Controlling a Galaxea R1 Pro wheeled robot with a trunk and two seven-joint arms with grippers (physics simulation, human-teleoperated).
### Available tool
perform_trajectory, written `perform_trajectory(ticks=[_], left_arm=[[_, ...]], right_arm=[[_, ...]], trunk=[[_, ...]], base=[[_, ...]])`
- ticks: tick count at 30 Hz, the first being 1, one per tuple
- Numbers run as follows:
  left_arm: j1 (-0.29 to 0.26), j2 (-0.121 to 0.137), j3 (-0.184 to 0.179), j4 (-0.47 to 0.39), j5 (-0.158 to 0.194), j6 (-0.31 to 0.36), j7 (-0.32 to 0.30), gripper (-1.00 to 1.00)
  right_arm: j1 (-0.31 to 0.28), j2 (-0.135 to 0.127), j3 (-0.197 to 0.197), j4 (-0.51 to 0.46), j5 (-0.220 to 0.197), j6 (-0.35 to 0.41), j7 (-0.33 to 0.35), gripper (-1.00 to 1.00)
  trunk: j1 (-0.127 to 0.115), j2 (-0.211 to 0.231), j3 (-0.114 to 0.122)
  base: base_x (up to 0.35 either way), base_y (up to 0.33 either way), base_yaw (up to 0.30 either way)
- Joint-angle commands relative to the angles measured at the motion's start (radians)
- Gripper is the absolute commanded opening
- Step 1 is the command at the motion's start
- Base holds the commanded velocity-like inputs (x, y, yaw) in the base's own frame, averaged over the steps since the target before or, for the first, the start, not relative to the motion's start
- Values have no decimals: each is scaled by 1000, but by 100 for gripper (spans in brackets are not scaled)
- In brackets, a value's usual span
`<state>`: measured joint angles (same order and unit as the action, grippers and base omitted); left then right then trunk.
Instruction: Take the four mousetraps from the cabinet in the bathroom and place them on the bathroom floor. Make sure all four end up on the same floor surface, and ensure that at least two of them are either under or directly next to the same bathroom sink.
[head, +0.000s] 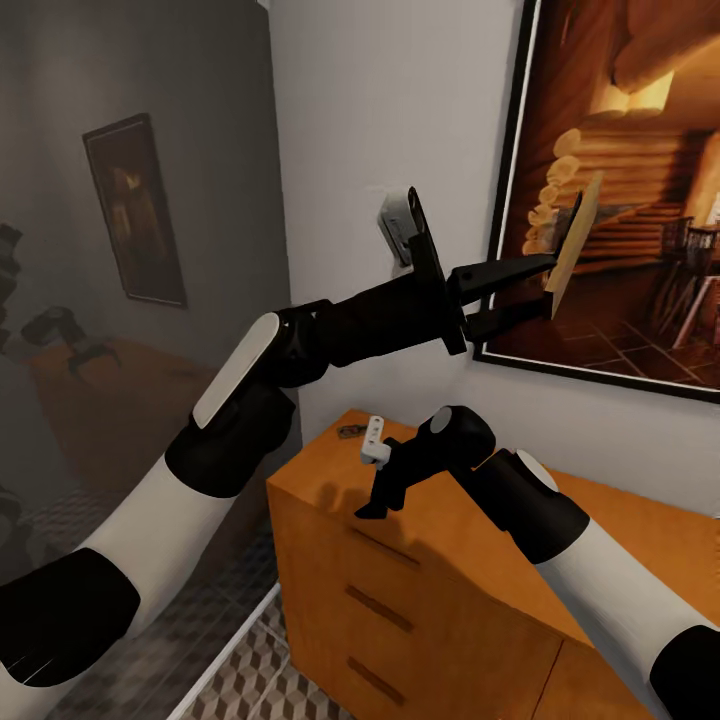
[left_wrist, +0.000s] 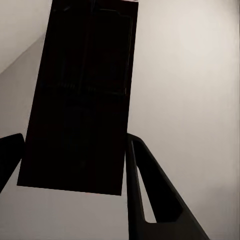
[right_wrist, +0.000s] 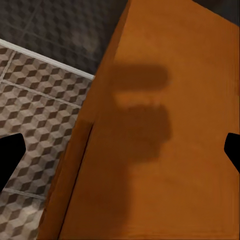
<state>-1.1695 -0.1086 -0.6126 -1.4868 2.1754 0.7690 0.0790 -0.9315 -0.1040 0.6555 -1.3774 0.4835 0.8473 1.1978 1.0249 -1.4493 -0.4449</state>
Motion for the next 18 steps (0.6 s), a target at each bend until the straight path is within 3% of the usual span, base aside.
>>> perform_trajectory(ticks=[1, 5, 15, 18], left_arm=[[0, 0, 1, 0, 7, 2, 7, -100], [-1, 0, 2, -1, 7, 3, 7, -100], [-1, -1, 3, -1, 6, 2, 7, -100], [-1, 0, 4, 0, 6, 1, 8, -100]], right_arm=[[-1, 0, 0, -2, 9, 6, 8, 100], [-1, 0, -3, -1, 8, 5, 8, 100], [-1, -1, -6, -4, 0, 5, 6, 100], [-1, 0, -37, -5, 0, 6, 6, 100]], trunk=[[0, -1, 0], [0, -1, 4], [0, -1, 4], [0, -1, 4]], base=[[6, 5, -205], [2, 2, -149], [34, 3, -9], [258, 44, 0]])
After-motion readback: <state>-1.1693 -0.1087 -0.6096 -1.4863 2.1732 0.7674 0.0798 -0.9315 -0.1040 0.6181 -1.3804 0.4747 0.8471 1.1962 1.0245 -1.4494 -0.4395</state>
